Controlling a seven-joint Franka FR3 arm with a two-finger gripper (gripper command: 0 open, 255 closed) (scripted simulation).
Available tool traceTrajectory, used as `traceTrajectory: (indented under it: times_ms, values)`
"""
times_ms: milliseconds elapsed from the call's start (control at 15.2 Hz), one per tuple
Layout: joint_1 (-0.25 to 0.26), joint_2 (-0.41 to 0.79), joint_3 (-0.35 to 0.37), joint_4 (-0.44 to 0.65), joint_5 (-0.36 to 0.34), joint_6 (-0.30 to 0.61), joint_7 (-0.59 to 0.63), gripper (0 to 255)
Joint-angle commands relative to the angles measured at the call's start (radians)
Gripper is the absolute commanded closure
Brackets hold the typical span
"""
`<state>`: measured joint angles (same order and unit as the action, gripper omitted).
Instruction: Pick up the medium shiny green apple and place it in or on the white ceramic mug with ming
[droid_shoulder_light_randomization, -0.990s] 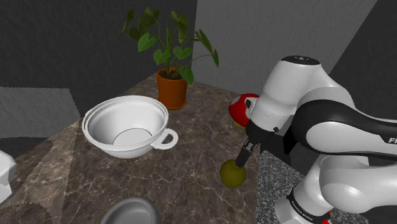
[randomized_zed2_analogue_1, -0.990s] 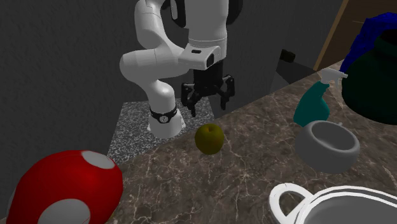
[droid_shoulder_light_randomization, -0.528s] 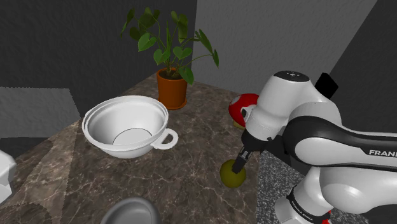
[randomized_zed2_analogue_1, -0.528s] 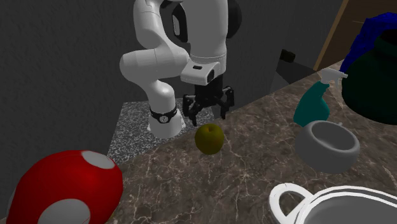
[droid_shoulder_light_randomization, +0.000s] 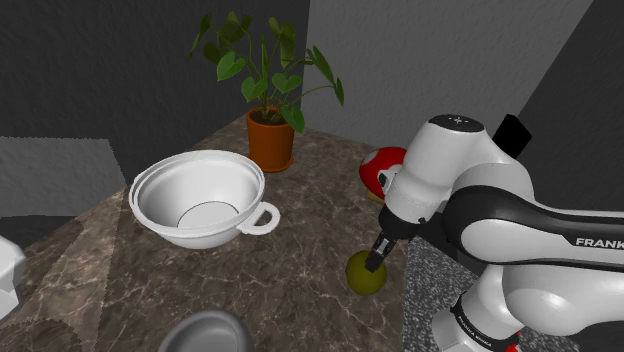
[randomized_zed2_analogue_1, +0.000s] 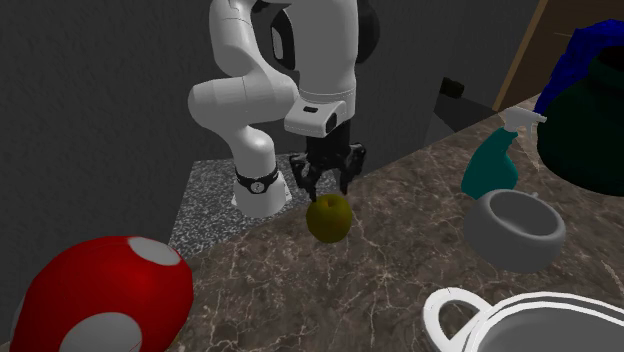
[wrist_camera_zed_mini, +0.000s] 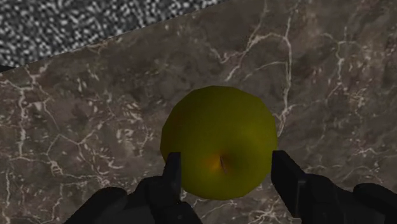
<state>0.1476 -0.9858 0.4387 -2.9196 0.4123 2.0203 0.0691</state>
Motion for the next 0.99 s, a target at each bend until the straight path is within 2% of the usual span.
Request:
traceTrajectory:
  times_ms: [0, 528, 924]
  values:
    - [0.0, 0.0, 0.0, 0.0, 0.0, 0.0, 0.0, 255]
    - [0.0, 0.0, 0.0, 0.0, 0.0, 0.0, 0.0, 255]
    - [-0.015, -0.028, -0.032, 0.067, -0.035, -0.093, 0.004, 255]
